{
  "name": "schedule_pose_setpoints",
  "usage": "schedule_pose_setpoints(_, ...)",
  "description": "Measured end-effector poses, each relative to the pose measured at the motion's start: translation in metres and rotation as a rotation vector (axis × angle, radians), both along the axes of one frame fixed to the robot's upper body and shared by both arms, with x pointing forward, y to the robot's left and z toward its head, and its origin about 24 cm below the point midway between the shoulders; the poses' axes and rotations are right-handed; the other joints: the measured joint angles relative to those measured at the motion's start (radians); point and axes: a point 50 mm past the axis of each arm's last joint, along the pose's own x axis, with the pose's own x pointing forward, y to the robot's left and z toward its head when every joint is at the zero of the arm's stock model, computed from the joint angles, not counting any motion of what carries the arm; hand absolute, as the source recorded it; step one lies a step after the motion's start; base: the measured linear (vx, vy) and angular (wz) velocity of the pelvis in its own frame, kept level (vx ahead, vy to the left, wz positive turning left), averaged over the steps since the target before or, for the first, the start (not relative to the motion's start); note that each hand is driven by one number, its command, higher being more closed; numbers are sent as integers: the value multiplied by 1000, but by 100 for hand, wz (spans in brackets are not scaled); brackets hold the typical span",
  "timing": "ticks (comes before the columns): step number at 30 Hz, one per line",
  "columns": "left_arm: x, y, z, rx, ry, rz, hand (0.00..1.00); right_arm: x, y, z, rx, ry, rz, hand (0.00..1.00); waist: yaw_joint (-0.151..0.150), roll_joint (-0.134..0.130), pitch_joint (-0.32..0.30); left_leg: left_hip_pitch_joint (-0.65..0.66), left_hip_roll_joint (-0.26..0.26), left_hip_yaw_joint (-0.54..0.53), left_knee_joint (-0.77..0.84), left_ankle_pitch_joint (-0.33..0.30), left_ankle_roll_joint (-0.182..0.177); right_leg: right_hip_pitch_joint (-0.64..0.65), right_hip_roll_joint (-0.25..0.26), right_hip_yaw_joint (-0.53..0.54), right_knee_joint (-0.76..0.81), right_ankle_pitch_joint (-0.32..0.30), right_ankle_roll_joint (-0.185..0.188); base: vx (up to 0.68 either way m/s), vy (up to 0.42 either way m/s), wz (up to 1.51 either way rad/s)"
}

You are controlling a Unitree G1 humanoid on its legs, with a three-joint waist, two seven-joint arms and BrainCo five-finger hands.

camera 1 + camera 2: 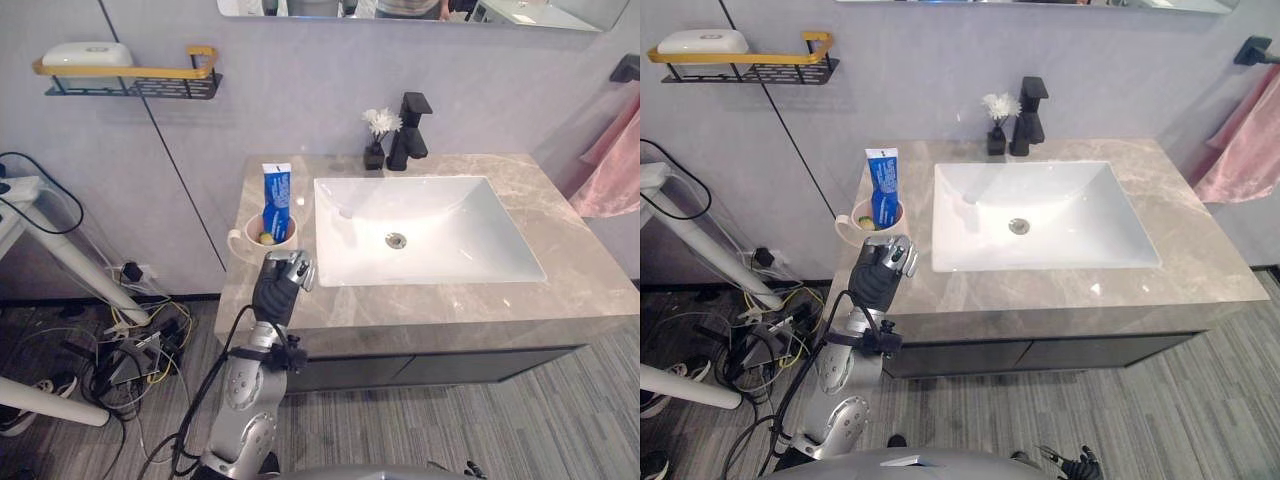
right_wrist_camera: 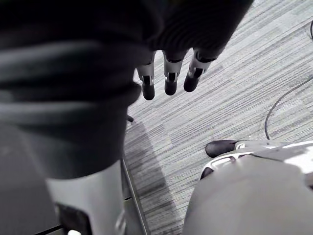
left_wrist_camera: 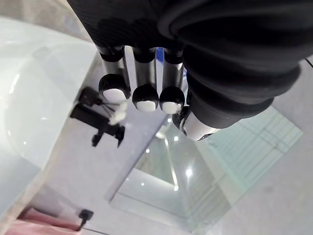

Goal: Organize washtable

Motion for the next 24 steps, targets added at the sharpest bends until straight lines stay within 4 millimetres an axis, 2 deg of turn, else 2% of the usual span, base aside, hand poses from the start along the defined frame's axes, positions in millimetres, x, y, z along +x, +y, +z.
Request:
schedule_pose_setpoints(3,1,3,-10,24,44,20,100,0,0,0,-2,0,0,0,0,-1,-1,0,0,-1,0,0,0,6,1,-7,-6,0,0,5,-5,5)
schedule_pose_setpoints(10,1,26,-32,90,147,137,100,5,0,0,-12,-6,1,0,-3,-3,1,-3,0,0,0,-3,-3,8,3,-7,-13,1,1,7,-2,1)
schedule_pose_setpoints(18,3,45,-39,139,188,244,100,12,2,1,-9,-23,2,0,-7,-9,10,0,0,11,0,-4,-2,8,3,-3,-17,3,0,-1,1,-2)
schedule_pose_setpoints(24,6,53,-43,181,208,310,100,16,0,2,-13,-37,-10,0,-25,1,28,12,0,27,0,-8,-2,11,2,12,-19,4,-1,-11,6,-9)
